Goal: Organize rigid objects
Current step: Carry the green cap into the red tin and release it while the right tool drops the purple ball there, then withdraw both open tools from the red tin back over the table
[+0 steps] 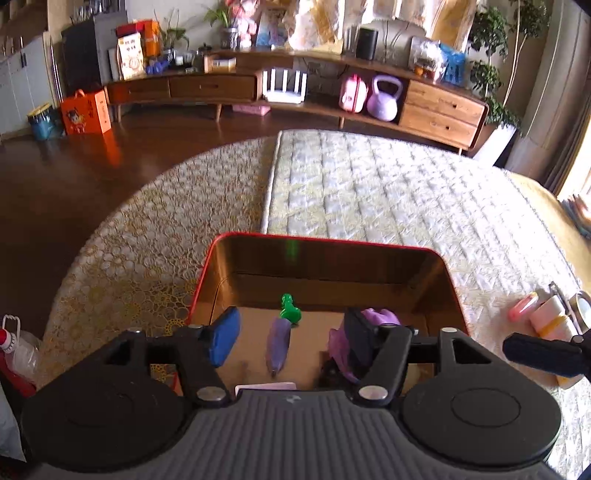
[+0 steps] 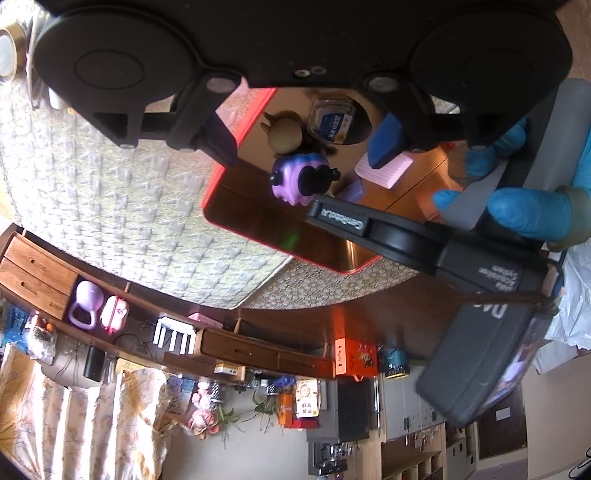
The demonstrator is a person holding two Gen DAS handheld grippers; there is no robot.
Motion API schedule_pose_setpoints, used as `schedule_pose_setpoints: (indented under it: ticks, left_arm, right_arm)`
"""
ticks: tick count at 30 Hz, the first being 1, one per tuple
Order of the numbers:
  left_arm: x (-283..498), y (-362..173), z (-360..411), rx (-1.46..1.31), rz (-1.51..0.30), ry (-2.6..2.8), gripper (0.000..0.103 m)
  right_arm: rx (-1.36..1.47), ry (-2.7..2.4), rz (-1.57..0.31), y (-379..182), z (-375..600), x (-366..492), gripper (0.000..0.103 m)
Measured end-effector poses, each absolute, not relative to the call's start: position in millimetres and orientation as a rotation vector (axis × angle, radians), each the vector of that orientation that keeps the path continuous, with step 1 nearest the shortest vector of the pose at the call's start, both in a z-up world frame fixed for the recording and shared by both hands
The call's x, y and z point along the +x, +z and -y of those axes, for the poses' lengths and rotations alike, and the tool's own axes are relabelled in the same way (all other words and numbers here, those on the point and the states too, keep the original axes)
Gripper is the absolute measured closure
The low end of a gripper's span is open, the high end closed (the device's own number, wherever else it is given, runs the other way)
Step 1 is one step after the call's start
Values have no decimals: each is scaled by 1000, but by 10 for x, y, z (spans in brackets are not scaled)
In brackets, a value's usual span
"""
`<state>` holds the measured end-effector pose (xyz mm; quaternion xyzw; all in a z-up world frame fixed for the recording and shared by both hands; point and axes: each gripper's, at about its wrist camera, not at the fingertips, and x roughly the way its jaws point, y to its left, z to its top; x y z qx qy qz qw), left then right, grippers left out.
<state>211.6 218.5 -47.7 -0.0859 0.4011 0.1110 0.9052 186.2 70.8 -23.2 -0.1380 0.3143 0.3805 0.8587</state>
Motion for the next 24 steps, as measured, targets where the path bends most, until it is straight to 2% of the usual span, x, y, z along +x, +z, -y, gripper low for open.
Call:
schedule_pose_setpoints:
  ticks: [9,12,13,18,24]
  left_arm:
    - [1867,-308,-1961,-143,-784,211,37]
    - [1780,-262,-1887,-137,-764,215,37]
    - [1751,-244,-1863,-138,-753,216,37]
    - [1594,-138,-1664,-119,-691,195,21]
    - [1469,-95,-1377,-125,-671,127,20]
  right_arm:
    - [-195,776,-649,-92,-341,1756,10]
    - [-169,767,-638,-57,-210,1698,2]
    - [-162,766,-634,-45,-171,1685,1]
    - [-104,760,-631,13,64,1637,0]
    - [-66,729,-624,16,448,1541,0]
